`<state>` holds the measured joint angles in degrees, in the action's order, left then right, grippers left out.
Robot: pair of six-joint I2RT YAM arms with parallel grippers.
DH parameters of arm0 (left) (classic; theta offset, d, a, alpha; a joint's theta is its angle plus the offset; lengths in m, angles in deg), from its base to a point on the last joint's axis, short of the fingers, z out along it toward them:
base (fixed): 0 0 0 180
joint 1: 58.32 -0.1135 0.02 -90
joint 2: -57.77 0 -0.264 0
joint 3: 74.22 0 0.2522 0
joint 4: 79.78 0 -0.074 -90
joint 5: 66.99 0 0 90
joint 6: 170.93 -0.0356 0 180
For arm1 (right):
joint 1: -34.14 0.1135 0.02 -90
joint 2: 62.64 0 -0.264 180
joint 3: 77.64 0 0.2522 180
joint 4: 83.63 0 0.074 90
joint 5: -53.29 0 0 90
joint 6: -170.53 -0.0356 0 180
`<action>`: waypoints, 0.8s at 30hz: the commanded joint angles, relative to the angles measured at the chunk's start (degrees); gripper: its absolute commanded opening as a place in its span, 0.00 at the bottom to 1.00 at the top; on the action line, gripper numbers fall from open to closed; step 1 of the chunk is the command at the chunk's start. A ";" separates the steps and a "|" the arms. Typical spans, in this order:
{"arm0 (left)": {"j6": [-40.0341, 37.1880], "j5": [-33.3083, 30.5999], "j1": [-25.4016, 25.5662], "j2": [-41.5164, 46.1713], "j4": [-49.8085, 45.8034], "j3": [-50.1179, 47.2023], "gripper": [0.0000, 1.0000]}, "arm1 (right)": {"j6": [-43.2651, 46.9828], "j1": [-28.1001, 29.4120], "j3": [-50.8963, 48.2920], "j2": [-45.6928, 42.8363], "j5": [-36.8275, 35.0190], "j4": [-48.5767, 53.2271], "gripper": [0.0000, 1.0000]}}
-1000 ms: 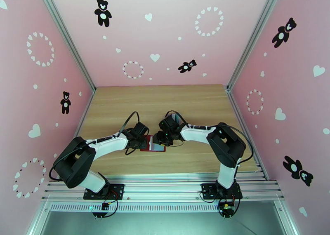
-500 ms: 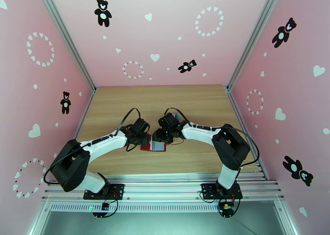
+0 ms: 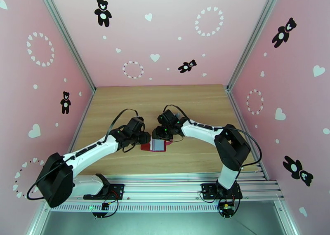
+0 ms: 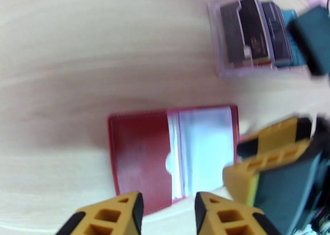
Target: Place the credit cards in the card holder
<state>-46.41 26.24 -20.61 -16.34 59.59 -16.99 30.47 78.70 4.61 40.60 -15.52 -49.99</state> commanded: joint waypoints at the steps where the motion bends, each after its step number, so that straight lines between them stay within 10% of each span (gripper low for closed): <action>1: 2.07 4.48 0.48 1.67 3.22 -3.44 0.40 | 2.30 0.16 2.90 2.56 -1.87 3.83 0.47; 24: 1.30 5.14 0.49 -1.90 10.73 -10.65 0.40 | 4.88 -0.94 3.76 4.76 -6.46 7.63 0.45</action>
<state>-44.29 32.64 -20.61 -17.76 69.62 -26.57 34.66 77.93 7.26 44.20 -20.81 -44.04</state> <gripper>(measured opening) 0.402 0.448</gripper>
